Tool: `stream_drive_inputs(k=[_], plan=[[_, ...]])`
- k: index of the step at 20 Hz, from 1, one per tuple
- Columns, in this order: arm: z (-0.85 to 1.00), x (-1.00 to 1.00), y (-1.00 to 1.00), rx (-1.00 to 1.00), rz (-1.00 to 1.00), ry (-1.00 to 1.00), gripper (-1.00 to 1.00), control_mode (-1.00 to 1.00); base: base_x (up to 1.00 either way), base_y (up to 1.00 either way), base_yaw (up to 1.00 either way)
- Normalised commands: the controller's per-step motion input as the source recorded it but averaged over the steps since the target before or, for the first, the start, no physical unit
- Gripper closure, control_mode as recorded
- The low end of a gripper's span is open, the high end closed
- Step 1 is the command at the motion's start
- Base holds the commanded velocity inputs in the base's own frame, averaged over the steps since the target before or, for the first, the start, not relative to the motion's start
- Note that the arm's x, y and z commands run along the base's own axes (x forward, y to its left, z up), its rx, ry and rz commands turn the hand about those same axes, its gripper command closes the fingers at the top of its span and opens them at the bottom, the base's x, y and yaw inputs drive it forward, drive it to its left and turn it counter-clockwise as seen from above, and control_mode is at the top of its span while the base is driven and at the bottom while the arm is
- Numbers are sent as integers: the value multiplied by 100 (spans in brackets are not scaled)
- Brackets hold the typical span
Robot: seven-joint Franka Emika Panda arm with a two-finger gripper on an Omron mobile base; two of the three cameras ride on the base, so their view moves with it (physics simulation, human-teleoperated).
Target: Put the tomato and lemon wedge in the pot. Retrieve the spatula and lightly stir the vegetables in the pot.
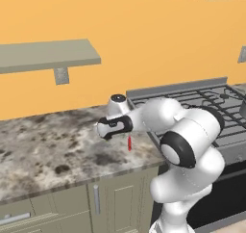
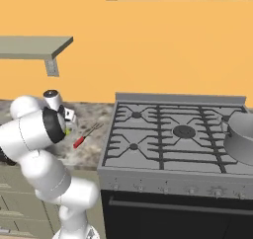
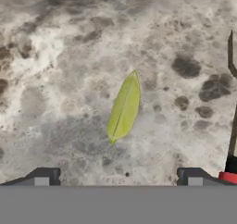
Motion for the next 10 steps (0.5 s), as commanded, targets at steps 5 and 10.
stream_drive_inputs(k=[5, 10], plan=[[-27, 25, 9, 0, 0, 6, -100, -100, 0, 0, 0], [-2, 30, -8, 0, 0, 1, -100, -100, 0, 0, 0]])
